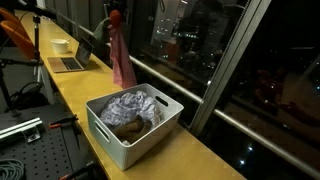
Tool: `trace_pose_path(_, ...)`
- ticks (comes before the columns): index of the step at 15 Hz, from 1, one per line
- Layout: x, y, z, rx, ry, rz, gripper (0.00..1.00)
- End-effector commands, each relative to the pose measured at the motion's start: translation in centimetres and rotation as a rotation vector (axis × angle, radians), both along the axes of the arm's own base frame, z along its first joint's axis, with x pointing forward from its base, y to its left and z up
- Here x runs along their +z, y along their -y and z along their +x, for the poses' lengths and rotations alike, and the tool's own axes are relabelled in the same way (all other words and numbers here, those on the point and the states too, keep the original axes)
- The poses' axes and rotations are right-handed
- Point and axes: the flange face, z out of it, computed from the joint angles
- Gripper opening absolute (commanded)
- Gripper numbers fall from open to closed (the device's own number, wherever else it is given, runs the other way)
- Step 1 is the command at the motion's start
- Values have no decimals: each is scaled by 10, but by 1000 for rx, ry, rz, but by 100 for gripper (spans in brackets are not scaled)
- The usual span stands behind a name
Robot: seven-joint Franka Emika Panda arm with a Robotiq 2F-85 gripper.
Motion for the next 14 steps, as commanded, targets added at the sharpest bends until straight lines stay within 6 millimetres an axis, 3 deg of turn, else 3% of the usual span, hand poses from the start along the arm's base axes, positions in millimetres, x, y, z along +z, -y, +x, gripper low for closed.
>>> trace_pose_path(1, -34, 16, -2, -100, -61, 122, 0)
trace_pose_path(3, -65, 8, -4, -140, -90, 153, 0)
trace_pose_path(9, -112, -74, -52, -157, 38, 18, 0)
trace_pose_path(12, -159, -81, -72, -194, 7, -50, 0)
trace_pose_path(14, -196, -65, -76, -230, -21, -76, 0)
